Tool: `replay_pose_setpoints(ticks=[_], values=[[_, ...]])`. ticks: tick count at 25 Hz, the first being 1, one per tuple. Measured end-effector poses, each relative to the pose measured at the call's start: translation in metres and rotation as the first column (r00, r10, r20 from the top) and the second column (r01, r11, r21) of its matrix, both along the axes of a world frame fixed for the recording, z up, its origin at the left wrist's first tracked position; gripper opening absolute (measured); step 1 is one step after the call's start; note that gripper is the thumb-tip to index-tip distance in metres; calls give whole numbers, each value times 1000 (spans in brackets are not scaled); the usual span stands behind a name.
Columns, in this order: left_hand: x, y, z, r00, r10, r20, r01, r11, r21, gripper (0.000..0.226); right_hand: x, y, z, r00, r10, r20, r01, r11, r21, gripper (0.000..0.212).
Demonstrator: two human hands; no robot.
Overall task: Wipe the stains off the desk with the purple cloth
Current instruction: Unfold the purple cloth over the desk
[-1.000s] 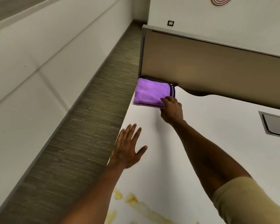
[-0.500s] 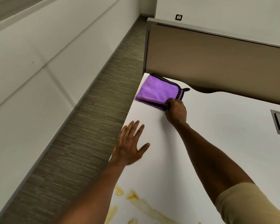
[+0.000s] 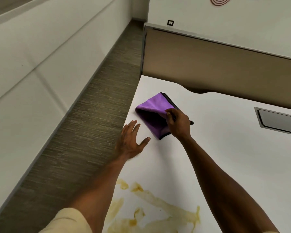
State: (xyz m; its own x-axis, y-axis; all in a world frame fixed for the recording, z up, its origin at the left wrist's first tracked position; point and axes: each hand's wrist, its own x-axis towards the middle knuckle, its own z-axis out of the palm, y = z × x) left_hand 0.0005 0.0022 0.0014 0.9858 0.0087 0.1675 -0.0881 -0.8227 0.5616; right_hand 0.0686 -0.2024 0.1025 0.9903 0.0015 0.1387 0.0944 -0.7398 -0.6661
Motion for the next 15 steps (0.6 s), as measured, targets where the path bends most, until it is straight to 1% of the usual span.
replay_pose_setpoints(ticks=[1, 2, 3, 4, 5, 6, 8, 10, 11, 13, 15], values=[[0, 1, 5, 998, 62, -32, -66, 985, -160, 87, -8, -3, 10, 1000, 15, 2, -15, 999, -33, 23], [2, 1, 12, 991, 110, -77, -127, 949, -287, 84, -14, -6, 20, 999, 37, 5, -36, 996, -75, 23], [6, 1, 19, 983, 131, -132, -171, 917, -361, 84, -18, -9, 30, 998, 58, 1, -57, 992, -110, 23], [9, 2, 27, 975, 127, -182, -189, 904, -384, 88, -21, -12, 41, 997, 78, -8, -78, 988, -135, 23], [12, 2, 34, 969, 102, -227, -184, 907, -378, 98, -25, -15, 54, 995, 97, -17, -99, 983, -153, 23], [15, 1, 39, 958, 70, -280, -167, 926, -340, 108, -28, -17, 66, 993, 117, -19, -118, 978, -171, 23], [16, -3, 48, 922, 17, -388, -105, 972, -208, 124, -31, -18, 91, 990, 142, -11, -141, 968, -206, 23], [7, -5, 54, 892, 9, -452, -51, 995, -81, 130, -37, -17, 118, 989, 150, 17, -142, 965, -222, 24], [2, -7, 57, 888, -2, -459, -16, 999, -35, 132, -41, -18, 132, 989, 146, 37, -135, 968, -210, 24], [-8, -12, 64, 896, -49, -442, 44, 999, -21, 141, -48, -21, 158, 985, 148, 88, -131, 976, -175, 23], [-13, -20, 69, 901, -125, -415, 101, 992, -79, 142, -58, -24, 179, 980, 156, 127, -131, 974, -183, 23]])
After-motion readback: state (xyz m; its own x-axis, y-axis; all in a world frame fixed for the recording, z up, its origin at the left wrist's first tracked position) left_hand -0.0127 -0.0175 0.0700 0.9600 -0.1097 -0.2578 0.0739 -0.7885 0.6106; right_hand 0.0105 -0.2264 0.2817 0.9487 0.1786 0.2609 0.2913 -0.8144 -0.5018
